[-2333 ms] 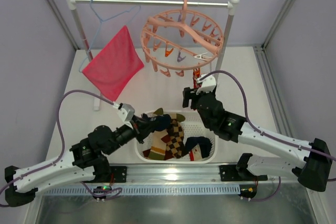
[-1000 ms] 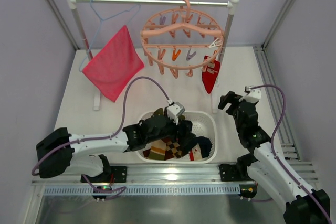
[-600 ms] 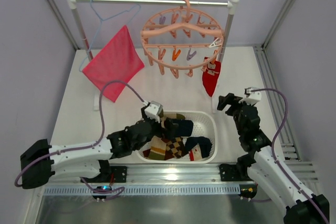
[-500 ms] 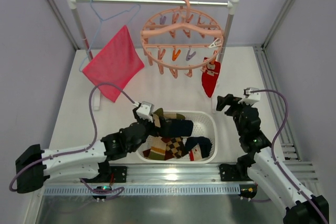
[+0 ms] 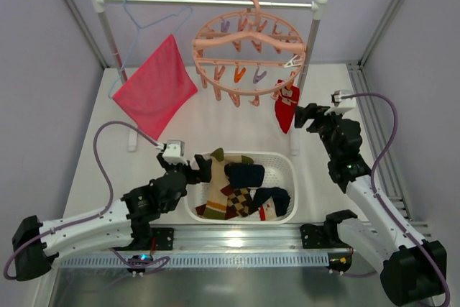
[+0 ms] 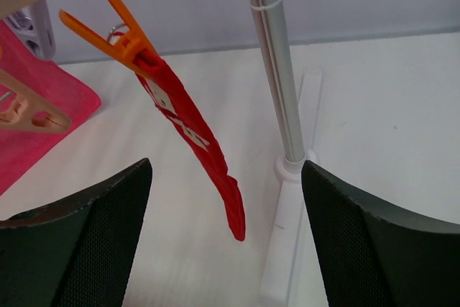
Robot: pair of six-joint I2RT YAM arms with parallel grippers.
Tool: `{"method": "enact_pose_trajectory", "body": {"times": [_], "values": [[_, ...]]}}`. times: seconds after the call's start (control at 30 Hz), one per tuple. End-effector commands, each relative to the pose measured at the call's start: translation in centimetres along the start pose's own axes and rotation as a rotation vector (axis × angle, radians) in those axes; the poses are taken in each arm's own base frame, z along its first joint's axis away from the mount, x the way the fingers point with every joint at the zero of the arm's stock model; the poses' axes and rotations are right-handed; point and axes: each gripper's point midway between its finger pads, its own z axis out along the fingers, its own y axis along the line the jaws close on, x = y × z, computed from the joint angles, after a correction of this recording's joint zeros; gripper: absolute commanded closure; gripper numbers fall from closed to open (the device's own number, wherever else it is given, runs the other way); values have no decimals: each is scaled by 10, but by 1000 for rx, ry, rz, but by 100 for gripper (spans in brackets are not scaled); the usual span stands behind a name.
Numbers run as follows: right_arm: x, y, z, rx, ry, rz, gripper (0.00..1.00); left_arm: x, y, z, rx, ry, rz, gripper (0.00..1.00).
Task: Remove the socks clipped to the hanger
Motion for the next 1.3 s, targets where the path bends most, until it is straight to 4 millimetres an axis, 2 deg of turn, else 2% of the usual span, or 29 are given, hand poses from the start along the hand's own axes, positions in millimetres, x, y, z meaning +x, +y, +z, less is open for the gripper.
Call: {"method": "enact_pose_trajectory", "body": {"times": [0.0, 0.03, 0.13, 0.27, 0.43, 0.53, 0.67, 0.73, 0.77, 0.8, 0.9, 0.93, 1.1, 1.27], "values": [[-42, 25, 8, -125, -94, -42, 16, -6, 13, -3, -42, -32, -41, 0], [-49, 31, 10, -146, -102, -46, 16, -11, 13, -5, -34, -46, -56, 0], [-48, 40, 17, -195, -85, -57, 16, -14, 16, -8, -27, -63, -72, 0], [-41, 47, 27, -237, -54, -64, 18, -14, 20, -10, -33, -67, -77, 0], [-34, 46, 36, -238, -33, -72, 21, -14, 22, -11, -30, -69, -80, 0], [-36, 48, 40, -247, -38, -91, 26, -15, 22, -11, -29, -71, -81, 0], [-31, 51, 53, -267, -16, -121, 37, -14, 22, -11, -30, -70, -76, 0], [-29, 54, 60, -289, -3, -136, 52, -14, 22, -10, -34, -68, -71, 0], [-28, 54, 63, -291, 4, -135, 61, -14, 22, -10, -34, -67, -69, 0], [-28, 56, 64, -295, 6, -135, 76, -14, 23, -10, -35, -67, -69, 0], [-25, 56, 66, -301, 18, -135, 86, -15, 23, -11, -35, -71, -69, 0], [-22, 56, 65, -298, 23, -131, 92, -14, 25, -11, -41, -69, -65, 0], [-22, 55, 51, -301, 10, -117, 96, -15, 25, -11, -43, -72, -67, 0], [-28, 74, 32, -352, -9, -78, 96, -17, 17, -9, -18, -69, -64, 0]]}}
